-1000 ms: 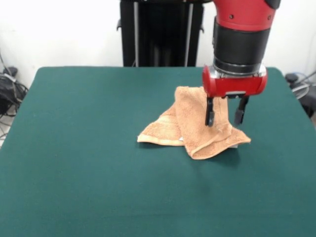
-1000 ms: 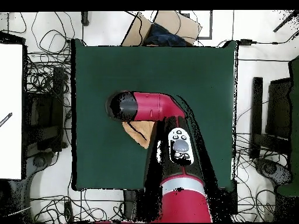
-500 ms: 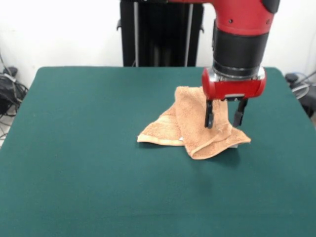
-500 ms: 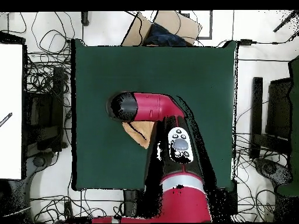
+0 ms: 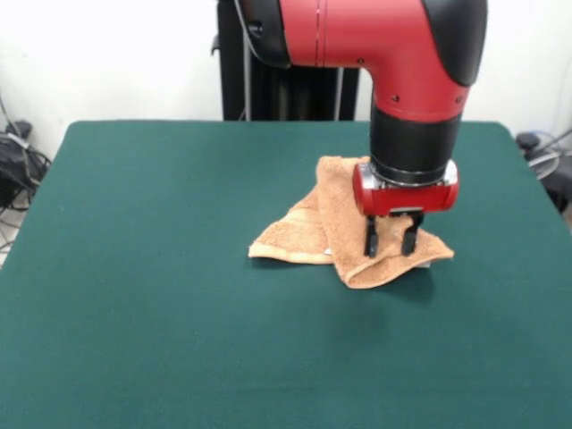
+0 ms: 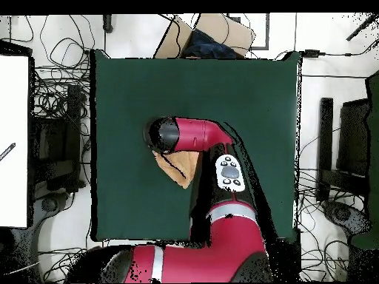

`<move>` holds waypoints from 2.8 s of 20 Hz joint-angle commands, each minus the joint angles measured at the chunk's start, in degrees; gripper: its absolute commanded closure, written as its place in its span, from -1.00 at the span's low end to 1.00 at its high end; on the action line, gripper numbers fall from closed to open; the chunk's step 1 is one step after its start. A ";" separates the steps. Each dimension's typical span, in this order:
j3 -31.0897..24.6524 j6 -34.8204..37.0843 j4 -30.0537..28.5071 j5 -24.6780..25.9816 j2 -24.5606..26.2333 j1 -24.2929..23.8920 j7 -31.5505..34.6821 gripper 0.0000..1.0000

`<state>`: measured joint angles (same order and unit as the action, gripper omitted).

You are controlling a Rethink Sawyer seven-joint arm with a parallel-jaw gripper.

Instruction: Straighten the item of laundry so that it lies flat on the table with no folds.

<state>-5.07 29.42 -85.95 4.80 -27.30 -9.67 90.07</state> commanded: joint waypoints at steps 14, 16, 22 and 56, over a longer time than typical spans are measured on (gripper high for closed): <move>-2.99 -0.53 1.95 0.94 1.21 2.05 5.63 1.00; -2.65 -0.19 1.25 0.45 0.60 2.20 6.49 1.00; -3.33 -1.78 -0.67 0.88 -0.69 1.47 5.64 1.00; -2.82 -1.15 -12.84 -0.33 -7.58 0.21 7.23 -1.00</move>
<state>-4.96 29.42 -92.95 4.81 -35.30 -8.38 90.07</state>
